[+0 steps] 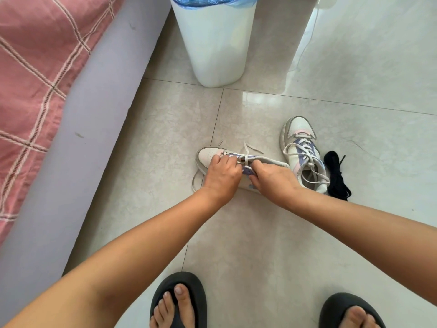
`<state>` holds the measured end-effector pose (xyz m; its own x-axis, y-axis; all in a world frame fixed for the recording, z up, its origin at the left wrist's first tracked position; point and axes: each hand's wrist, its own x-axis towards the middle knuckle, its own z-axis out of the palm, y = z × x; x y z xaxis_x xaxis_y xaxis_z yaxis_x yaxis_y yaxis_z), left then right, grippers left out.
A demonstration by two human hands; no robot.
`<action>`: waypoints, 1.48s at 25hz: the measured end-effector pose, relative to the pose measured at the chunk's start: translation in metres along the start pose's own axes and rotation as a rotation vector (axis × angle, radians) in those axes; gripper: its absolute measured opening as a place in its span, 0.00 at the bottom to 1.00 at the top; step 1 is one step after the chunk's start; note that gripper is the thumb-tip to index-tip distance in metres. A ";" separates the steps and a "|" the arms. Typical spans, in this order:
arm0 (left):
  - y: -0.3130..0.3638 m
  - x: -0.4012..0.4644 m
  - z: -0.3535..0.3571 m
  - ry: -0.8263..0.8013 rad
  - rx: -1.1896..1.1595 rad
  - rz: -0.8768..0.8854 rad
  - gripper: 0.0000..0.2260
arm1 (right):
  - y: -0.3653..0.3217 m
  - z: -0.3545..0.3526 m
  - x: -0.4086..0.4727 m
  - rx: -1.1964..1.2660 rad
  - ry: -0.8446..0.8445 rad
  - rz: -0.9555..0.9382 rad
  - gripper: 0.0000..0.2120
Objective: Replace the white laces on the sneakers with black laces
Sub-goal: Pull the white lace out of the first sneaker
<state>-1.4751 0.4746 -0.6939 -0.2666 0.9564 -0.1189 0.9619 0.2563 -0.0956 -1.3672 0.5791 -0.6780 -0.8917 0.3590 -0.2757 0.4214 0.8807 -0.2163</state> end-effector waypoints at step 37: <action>-0.021 -0.035 -0.002 -0.279 -0.354 -0.428 0.13 | -0.022 -0.001 -0.007 0.553 -0.135 0.248 0.05</action>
<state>-1.4861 0.4356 -0.6852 -0.5927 0.6984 -0.4012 0.7154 0.6853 0.1362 -1.3703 0.5576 -0.6706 -0.7426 0.4584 -0.4882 0.6689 0.4726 -0.5737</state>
